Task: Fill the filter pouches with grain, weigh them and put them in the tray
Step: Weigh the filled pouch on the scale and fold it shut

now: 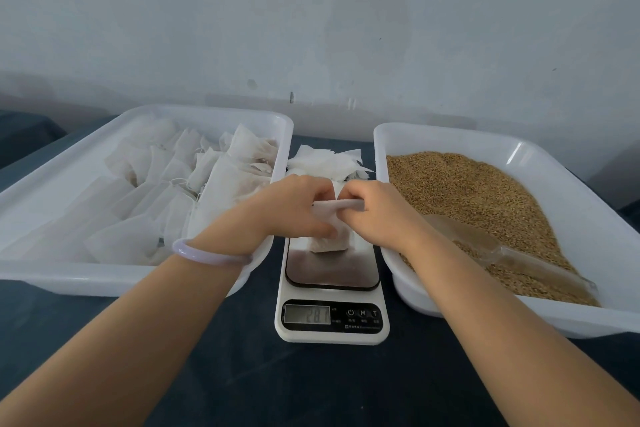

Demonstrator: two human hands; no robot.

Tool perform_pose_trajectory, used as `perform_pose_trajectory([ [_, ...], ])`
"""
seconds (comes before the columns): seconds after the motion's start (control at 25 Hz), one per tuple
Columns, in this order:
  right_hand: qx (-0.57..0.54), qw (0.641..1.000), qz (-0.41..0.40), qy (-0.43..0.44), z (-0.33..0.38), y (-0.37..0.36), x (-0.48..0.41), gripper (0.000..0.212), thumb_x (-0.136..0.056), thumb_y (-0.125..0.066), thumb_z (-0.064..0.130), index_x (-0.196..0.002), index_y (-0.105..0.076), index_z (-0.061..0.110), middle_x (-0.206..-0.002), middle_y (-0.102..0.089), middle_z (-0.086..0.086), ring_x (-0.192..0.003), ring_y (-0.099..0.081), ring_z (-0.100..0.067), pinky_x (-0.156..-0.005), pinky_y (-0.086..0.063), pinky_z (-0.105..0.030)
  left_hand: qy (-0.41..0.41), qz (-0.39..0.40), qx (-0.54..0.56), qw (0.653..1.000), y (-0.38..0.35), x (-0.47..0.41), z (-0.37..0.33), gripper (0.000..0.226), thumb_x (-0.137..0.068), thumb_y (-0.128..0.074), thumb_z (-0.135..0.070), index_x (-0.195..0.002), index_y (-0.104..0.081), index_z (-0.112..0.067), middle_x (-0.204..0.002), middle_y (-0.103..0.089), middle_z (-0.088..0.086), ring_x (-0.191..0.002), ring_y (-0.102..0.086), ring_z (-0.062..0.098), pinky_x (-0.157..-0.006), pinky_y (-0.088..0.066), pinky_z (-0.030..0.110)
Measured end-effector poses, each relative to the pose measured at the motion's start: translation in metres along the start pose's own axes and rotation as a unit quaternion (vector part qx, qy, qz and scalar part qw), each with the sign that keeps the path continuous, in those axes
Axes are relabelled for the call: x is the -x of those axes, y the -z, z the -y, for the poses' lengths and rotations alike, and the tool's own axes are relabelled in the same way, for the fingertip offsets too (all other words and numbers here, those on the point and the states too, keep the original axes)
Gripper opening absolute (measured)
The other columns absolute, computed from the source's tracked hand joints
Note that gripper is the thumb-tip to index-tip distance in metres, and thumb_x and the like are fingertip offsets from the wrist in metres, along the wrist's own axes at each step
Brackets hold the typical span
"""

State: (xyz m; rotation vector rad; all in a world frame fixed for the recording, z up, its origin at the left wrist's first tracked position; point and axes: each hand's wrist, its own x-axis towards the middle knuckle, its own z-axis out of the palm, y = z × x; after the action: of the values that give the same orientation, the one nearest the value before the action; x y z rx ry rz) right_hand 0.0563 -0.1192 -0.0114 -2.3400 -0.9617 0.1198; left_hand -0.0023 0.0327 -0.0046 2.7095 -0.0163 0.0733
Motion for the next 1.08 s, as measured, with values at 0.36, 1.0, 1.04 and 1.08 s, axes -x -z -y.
perform_pose_trajectory([
  [0.36, -0.119, 0.985, -0.122, 0.042, -0.001, -0.002, 0.001, 0.022, -0.08, -0.069, 0.038, -0.097, -0.055, 0.035, -0.088, -0.062, 0.014, -0.078, -0.056, 0.002, -0.061, -0.043, -0.011, -0.004, -0.062, 0.167, 0.984, 0.003, 0.001, 0.007, 0.035, -0.078, -0.07, -0.014, -0.05, -0.051, -0.012, -0.048, -0.037, -0.007, -0.046, -0.032, 0.005, -0.045, -0.026, 0.015],
  [1.0, 0.001, 0.998, -0.022, 0.063, 0.066, -0.037, -0.054, 0.035, -0.099, -0.041, 0.026, -0.13, -0.049, 0.011, -0.131, -0.052, -0.006, -0.121, -0.048, -0.024, -0.086, -0.033, -0.027, 0.277, -0.424, 0.218, 0.834, 0.024, -0.014, 0.062, 0.025, -0.087, -0.051, -0.015, -0.064, -0.04, -0.016, -0.06, -0.044, -0.005, -0.053, -0.037, 0.005, -0.041, -0.029, 0.017],
  [1.04, 0.011, 0.998, -0.013, 0.06, 0.07, -0.042, -0.059, 0.032, -0.099, -0.04, 0.025, -0.124, -0.052, 0.01, -0.126, -0.055, -0.009, -0.116, -0.05, -0.027, -0.083, -0.035, -0.029, 0.293, -0.409, 0.204, 0.839, 0.024, -0.015, 0.067, 0.023, -0.086, -0.051, -0.016, -0.065, -0.043, -0.014, -0.059, -0.044, -0.004, -0.052, -0.038, 0.007, -0.039, -0.024, 0.018],
  [1.08, 0.02, 0.998, -0.002, 0.056, 0.074, -0.045, -0.063, 0.029, -0.099, -0.038, 0.024, -0.118, -0.054, 0.009, -0.119, -0.057, -0.01, -0.11, -0.053, -0.029, -0.078, -0.037, -0.031, 0.306, -0.391, 0.197, 0.845, 0.023, -0.017, 0.07, 0.019, -0.085, -0.052, -0.016, -0.067, -0.049, -0.011, -0.058, -0.046, -0.003, -0.051, -0.041, 0.01, -0.041, -0.023, 0.019],
])
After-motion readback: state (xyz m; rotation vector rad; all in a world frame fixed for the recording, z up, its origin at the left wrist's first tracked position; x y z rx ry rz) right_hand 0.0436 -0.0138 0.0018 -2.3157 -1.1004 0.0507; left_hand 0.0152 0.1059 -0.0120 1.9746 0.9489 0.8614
